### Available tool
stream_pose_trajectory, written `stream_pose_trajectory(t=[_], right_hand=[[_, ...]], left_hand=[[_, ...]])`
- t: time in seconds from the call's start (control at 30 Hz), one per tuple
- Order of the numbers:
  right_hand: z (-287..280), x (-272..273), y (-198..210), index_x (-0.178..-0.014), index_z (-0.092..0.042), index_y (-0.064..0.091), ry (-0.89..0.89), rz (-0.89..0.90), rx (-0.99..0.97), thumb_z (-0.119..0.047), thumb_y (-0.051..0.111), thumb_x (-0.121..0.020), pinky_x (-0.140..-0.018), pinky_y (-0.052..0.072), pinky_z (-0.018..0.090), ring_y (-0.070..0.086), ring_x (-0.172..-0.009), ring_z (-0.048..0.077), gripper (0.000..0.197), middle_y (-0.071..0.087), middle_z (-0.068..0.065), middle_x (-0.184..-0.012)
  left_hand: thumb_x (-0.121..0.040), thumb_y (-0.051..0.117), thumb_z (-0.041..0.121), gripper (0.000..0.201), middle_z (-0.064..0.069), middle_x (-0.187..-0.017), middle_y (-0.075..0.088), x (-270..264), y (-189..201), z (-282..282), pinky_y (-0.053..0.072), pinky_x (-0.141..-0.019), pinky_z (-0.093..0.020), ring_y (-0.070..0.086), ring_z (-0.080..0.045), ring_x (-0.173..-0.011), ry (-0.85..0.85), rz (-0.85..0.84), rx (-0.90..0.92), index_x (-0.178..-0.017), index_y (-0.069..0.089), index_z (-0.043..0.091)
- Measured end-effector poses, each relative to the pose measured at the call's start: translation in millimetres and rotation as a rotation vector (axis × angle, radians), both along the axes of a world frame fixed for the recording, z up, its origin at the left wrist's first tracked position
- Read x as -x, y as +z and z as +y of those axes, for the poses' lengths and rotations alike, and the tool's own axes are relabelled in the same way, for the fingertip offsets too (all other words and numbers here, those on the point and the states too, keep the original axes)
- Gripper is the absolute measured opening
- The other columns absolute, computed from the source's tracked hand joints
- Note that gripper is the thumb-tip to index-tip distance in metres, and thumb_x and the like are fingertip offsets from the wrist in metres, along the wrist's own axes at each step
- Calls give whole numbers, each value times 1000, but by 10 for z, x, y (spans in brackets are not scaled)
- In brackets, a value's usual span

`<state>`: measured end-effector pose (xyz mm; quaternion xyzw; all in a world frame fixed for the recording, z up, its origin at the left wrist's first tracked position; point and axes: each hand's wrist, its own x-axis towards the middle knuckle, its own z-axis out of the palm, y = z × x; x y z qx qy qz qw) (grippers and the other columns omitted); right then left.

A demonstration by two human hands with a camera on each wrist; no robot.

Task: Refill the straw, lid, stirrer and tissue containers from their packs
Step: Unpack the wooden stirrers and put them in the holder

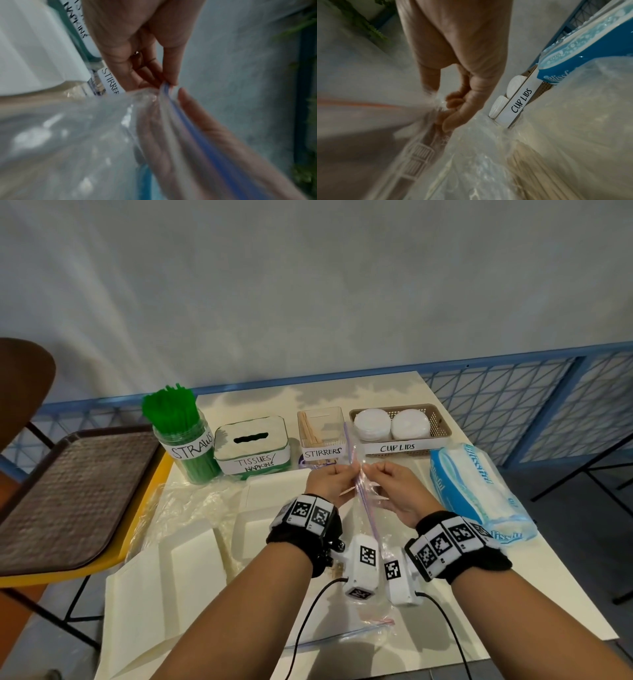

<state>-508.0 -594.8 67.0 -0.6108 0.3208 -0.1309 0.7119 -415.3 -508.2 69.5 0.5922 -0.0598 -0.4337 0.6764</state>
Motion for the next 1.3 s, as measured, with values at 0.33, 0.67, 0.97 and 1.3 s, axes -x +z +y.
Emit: stream_pose_trajectory(t=[0.33,0.67,0.97,1.3], right_hand=[[-7,-24,29,-83,-12,55,-44,-103,-168,-17,46,-97,-65,56,26,60,-70,12,17,58,3,-78],[-374,126,-82,-90,-17,49,-428,-136,-96,-10,54,-92,-66,51,32,42,-61,12,9,45,1,-76],[-11,198,-104,-106,-22,66,8,547,1219,-6,64,-82,-112,26,42,25,-136,33,29,27,13,-146],[321,-194,-345,-102,-5,62,501,858,960,-15,35,-98,-86,44,30,59,-109,29,29,62,16,-118]], left_hand=[[-94,48,3,24,-3,-63,65,-66,-9,118,54,-59,-21,59,-14,-62,42,17,-25,-73,60,4],[-82,68,26,32,0,-59,37,-492,-12,355,39,-48,-24,36,-11,-48,60,-3,-224,-105,58,5],[-93,44,5,20,-14,-78,58,-411,-388,279,47,-55,-29,57,-27,-65,-82,-482,-518,-110,45,-4],[-95,43,18,28,-7,-83,48,-217,-318,142,41,-49,-26,46,-18,-66,-7,-330,-325,-119,44,3]])
